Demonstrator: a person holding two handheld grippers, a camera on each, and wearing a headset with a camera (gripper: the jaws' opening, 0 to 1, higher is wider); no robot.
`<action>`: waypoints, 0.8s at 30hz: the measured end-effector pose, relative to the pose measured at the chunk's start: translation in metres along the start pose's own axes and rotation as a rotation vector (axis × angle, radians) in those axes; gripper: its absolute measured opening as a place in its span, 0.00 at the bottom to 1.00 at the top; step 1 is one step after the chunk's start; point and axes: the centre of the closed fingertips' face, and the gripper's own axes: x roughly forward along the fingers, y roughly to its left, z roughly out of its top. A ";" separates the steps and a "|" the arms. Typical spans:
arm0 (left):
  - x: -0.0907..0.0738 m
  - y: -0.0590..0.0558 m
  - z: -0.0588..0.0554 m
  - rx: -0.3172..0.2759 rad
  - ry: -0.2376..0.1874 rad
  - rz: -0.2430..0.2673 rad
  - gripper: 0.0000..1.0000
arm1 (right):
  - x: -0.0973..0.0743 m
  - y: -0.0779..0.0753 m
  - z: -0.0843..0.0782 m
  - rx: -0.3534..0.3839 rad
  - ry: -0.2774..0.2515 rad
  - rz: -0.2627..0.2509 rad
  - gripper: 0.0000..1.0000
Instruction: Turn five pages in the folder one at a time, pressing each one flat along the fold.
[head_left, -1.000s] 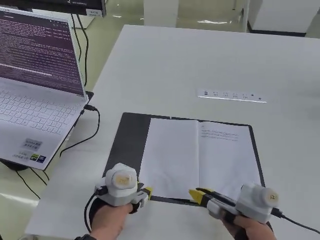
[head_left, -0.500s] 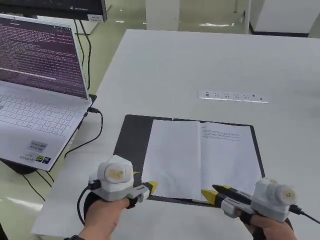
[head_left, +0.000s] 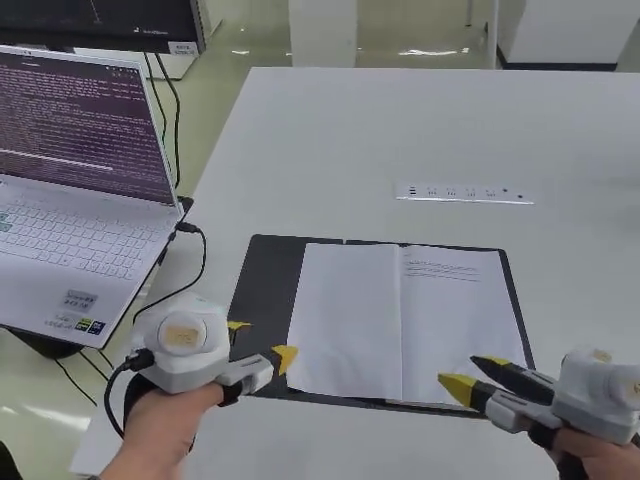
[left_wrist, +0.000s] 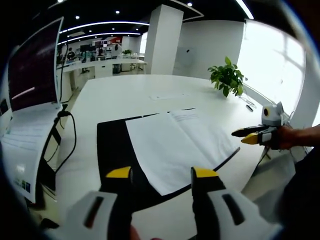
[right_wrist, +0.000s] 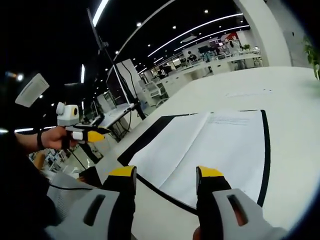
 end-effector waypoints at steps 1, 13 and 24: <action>-0.001 0.000 0.001 0.008 -0.001 0.000 0.46 | -0.003 -0.001 0.003 -0.003 -0.010 -0.009 0.47; -0.014 -0.014 -0.006 0.055 -0.007 -0.054 0.63 | -0.047 -0.018 0.021 -0.002 -0.101 -0.099 0.54; -0.023 -0.014 -0.013 0.014 -0.020 -0.043 0.72 | -0.071 -0.016 -0.001 0.006 -0.073 -0.150 0.62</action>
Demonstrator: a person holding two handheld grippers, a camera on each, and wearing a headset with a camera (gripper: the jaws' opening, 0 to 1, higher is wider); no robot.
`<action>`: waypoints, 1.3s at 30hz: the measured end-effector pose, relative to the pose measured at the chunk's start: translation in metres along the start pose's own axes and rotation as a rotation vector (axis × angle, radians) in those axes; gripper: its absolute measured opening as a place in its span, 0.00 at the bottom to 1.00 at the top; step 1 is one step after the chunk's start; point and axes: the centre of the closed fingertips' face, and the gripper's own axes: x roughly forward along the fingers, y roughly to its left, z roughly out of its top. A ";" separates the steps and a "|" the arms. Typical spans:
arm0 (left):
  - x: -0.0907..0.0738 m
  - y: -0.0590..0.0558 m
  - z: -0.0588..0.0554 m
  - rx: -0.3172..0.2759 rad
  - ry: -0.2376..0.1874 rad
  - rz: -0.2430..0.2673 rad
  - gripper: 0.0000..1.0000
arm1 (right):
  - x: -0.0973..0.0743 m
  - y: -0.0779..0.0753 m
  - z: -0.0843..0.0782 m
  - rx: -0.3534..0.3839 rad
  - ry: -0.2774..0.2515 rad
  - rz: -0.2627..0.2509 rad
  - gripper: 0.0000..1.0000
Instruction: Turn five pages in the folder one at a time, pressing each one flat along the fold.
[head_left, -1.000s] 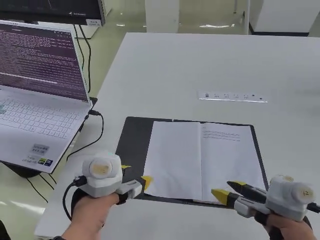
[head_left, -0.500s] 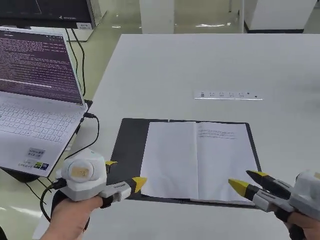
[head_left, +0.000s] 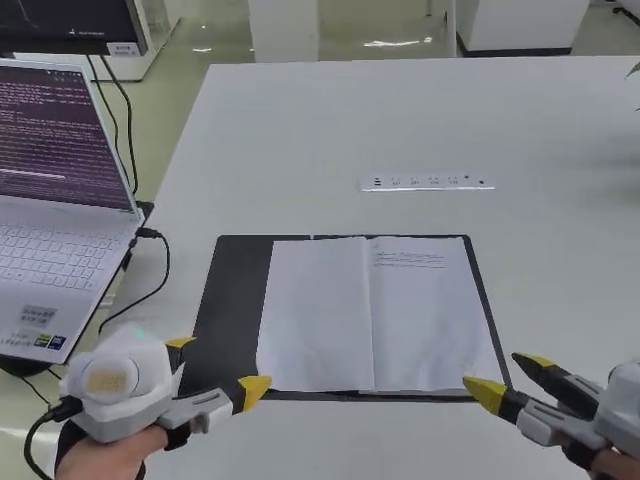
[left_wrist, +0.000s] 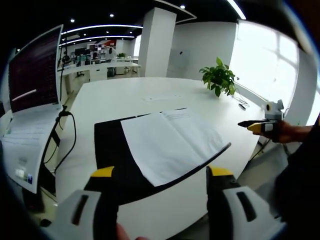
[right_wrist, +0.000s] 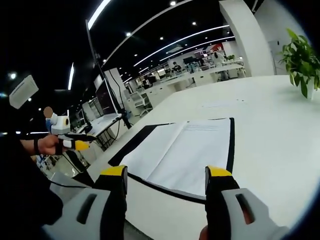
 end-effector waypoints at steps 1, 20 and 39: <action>0.000 -0.001 -0.001 -0.001 0.000 -0.002 0.73 | -0.001 0.000 0.000 0.003 -0.002 -0.004 0.62; 0.008 -0.008 0.003 -0.012 0.000 0.003 0.76 | -0.010 0.003 -0.004 0.035 -0.002 -0.005 0.64; 0.037 -0.042 0.011 0.038 0.006 -0.075 0.76 | -0.012 0.008 -0.007 0.029 0.027 0.018 0.66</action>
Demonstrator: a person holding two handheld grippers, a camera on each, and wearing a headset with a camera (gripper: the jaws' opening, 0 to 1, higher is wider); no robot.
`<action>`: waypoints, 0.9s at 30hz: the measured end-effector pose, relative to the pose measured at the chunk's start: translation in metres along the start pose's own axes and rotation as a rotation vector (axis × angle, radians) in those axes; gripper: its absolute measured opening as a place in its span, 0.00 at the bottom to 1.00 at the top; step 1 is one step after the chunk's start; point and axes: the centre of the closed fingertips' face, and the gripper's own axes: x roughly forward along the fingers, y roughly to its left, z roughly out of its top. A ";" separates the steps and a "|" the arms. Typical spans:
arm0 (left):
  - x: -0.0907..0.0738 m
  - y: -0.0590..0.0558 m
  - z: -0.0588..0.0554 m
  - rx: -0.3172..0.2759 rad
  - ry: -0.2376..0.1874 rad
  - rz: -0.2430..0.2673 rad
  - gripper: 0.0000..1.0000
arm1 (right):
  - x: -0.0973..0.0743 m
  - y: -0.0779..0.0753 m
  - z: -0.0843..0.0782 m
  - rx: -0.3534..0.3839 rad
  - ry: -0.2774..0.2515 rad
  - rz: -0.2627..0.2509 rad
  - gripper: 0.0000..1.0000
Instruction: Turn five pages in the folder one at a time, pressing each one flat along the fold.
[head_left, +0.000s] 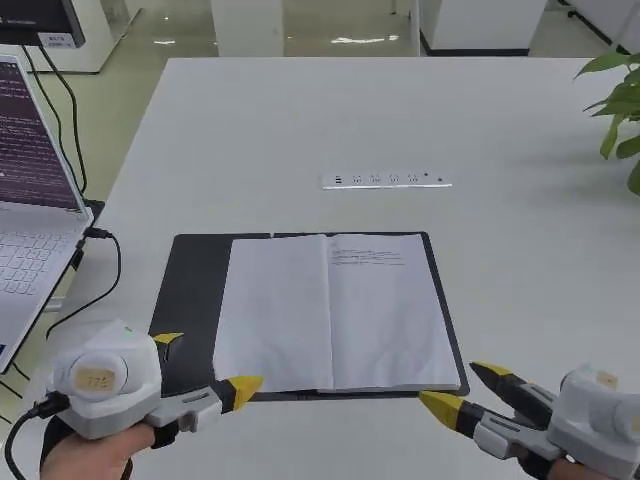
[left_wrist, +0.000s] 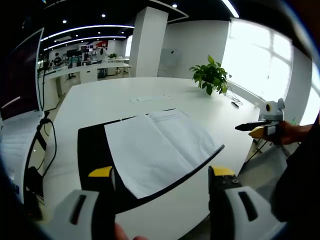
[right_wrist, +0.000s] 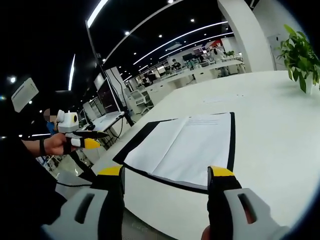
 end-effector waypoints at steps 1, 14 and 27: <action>0.003 -0.003 0.000 0.012 0.005 -0.008 0.76 | 0.000 -0.001 0.000 0.000 0.000 0.000 0.66; 0.042 -0.031 0.010 0.063 0.027 -0.097 0.76 | -0.005 -0.004 -0.002 0.017 -0.003 -0.020 0.66; 0.082 -0.071 0.008 0.115 0.068 -0.202 0.75 | -0.008 -0.006 -0.004 0.024 0.016 -0.028 0.66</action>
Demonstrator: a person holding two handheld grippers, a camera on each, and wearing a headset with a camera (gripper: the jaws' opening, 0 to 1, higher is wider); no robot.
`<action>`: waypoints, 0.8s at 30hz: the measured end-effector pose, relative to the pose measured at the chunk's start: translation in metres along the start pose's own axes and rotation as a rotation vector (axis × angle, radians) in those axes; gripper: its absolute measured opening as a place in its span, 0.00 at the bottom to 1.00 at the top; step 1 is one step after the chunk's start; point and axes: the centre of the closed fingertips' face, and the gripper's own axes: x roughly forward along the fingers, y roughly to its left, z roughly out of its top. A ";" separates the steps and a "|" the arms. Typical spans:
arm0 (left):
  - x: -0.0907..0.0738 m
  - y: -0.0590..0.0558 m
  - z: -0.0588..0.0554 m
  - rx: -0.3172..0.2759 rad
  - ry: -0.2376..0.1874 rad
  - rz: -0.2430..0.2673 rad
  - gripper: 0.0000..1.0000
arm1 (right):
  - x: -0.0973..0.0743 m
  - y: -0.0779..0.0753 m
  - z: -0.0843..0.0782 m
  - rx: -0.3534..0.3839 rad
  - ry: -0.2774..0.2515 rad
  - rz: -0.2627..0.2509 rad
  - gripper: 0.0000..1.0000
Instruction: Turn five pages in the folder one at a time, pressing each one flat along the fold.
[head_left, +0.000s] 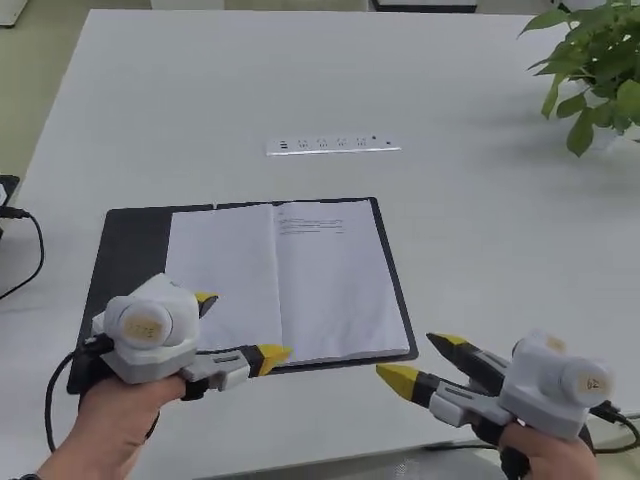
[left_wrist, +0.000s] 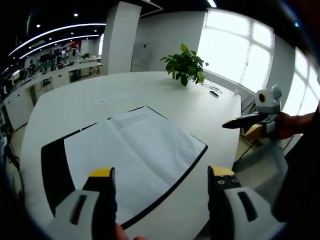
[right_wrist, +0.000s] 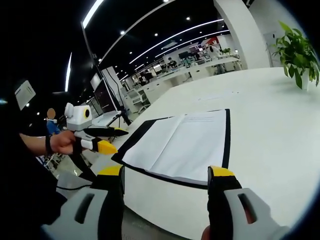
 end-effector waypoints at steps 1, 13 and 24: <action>0.004 -0.002 0.000 0.004 0.004 -0.006 0.75 | -0.001 -0.001 0.001 0.003 -0.003 -0.003 0.66; 0.054 -0.032 0.022 0.055 0.016 -0.088 0.74 | -0.007 -0.011 0.002 0.027 -0.010 -0.026 0.66; 0.104 -0.053 0.020 0.086 0.057 -0.110 0.74 | -0.007 -0.016 -0.001 0.045 -0.012 -0.028 0.65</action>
